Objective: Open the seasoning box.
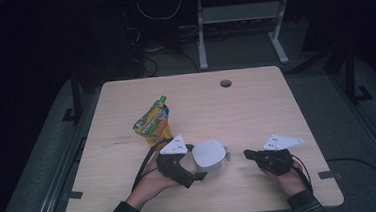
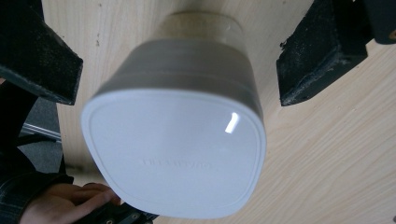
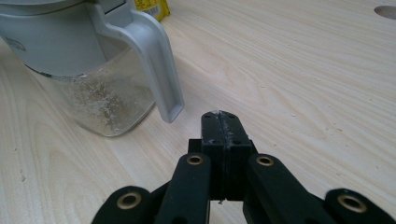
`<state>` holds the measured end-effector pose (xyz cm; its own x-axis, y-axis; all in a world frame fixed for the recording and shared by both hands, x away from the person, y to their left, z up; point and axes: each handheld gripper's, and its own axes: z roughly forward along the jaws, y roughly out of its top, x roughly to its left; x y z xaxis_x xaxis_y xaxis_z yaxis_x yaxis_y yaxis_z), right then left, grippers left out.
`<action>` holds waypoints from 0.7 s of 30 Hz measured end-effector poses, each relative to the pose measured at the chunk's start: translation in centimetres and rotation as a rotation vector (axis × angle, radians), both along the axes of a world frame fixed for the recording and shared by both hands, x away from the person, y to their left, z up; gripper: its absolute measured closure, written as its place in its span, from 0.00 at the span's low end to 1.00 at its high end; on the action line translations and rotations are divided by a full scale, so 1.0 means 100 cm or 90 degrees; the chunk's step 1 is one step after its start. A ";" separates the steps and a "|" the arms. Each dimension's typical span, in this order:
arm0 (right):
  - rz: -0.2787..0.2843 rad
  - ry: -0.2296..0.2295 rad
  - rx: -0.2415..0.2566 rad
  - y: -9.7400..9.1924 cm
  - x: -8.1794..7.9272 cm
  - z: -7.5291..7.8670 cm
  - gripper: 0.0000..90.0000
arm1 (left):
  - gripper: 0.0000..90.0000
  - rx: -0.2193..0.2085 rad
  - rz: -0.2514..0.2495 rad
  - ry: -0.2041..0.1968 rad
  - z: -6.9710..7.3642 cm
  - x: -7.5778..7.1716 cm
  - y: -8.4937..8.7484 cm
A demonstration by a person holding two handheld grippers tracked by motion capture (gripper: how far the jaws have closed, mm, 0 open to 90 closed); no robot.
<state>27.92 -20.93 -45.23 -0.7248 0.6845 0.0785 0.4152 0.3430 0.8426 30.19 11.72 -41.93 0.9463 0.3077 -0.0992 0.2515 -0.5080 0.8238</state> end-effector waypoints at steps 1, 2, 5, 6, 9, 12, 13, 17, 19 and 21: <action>0.000 -0.001 0.000 0.000 0.000 0.000 0.99 | 0.00 0.000 -0.004 -0.001 0.000 0.001 -0.001; 0.000 -0.001 0.000 0.000 0.000 0.000 0.99 | 0.00 0.000 -0.004 -0.002 -0.001 0.000 -0.002; 0.000 0.001 0.003 0.000 0.000 -0.001 0.99 | 0.04 0.003 -0.008 -0.006 -0.002 0.000 -0.003; -0.002 0.004 0.007 -0.001 0.000 0.000 0.99 | 0.07 -0.001 -0.005 -0.006 -0.002 -0.001 -0.002; -0.005 0.003 0.019 -0.003 0.001 0.001 1.00 | 0.13 -0.006 -0.006 -0.005 -0.002 0.000 0.000; -0.007 0.002 0.018 -0.003 0.001 0.001 0.99 | 0.16 -0.012 -0.003 -0.004 -0.003 0.001 0.003; -0.007 0.002 0.017 -0.002 0.002 0.001 0.99 | 0.16 -0.010 -0.004 -0.005 -0.002 0.001 0.004; -0.006 0.004 0.013 -0.002 0.002 0.000 0.99 | 0.19 -0.012 -0.007 -0.006 -0.002 0.001 0.005; -0.006 0.004 0.012 -0.002 0.001 0.000 0.99 | 0.19 -0.012 -0.006 -0.003 -0.002 0.000 0.005; -0.006 0.004 0.012 -0.002 0.002 0.000 0.99 | 0.19 -0.011 -0.005 -0.006 -0.002 0.000 0.006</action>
